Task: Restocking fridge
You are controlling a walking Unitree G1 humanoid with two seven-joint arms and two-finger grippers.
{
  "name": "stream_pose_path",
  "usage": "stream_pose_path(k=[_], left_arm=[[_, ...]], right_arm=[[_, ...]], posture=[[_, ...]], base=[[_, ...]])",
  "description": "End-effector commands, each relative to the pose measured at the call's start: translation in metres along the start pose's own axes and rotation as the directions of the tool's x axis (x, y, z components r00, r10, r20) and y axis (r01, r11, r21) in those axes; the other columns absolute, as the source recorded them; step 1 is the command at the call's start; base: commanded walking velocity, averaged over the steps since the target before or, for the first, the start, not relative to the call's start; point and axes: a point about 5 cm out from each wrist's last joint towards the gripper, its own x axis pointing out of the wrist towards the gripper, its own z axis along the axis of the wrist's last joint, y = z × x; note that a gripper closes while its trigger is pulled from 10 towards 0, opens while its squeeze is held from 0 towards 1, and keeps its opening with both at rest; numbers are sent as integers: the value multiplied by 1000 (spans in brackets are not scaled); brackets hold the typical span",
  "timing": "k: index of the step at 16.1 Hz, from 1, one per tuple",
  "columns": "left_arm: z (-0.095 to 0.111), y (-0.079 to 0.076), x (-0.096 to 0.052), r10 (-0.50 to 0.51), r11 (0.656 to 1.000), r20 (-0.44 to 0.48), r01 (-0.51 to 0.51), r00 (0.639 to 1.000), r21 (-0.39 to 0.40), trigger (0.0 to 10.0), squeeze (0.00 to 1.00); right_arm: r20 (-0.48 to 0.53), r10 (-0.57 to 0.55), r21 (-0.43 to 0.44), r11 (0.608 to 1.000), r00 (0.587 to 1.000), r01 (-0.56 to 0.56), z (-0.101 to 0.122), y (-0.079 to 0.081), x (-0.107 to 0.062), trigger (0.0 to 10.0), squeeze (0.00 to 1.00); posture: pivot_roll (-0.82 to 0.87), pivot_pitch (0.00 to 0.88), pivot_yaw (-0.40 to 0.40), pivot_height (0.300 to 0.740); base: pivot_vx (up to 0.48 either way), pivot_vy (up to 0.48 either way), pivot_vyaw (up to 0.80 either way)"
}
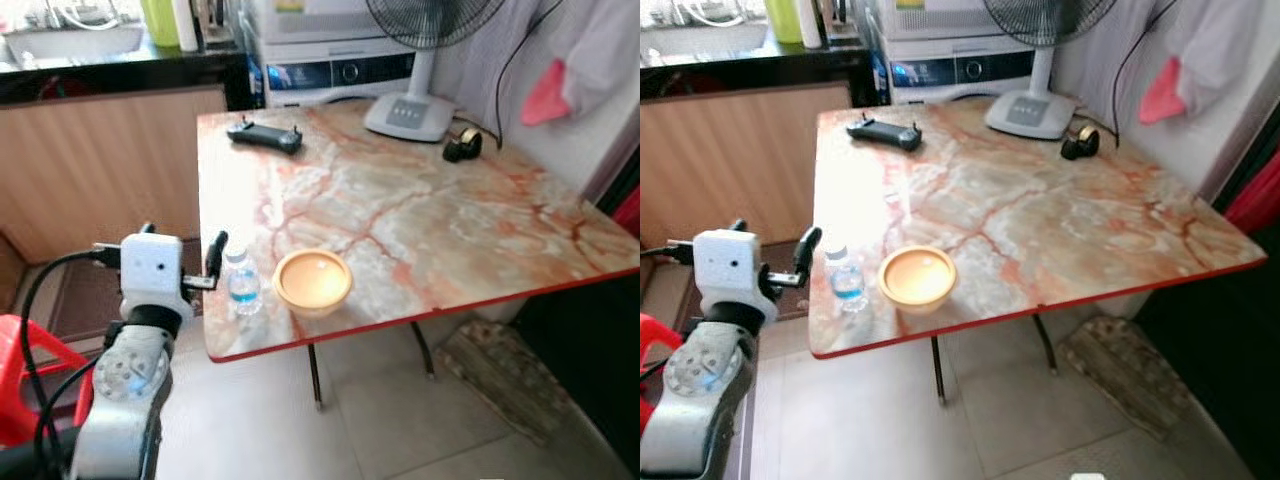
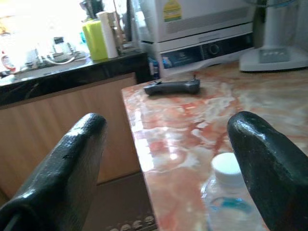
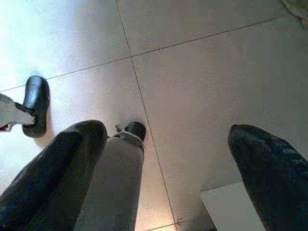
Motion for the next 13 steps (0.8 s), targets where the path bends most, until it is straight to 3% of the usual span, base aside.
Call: stream_pose_path(k=[1,10,13], left_arm=[[6,-3,1,-9,1000,25,9,1000,13,10000,0],[5,-6,0,-29,999,25,29,999,17,10000,0],[4,-8,-1,-40,999,24,40,999,19,10000,0]], right_arm=[[-27,-6,10,1000,1000,6,-9,-2,-2,10000,0],[-31,-2,1,1000,1000,2,-10,-2,-2,10000,0],[-33,-1,-4,1000,999,1,-11,-2,-2,10000,0]], posture=[[200,0,-56,740],[197,0,-52,740],[199,0,-53,740]], base=[[0,0,0],[0,0,0],[247,0,0]])
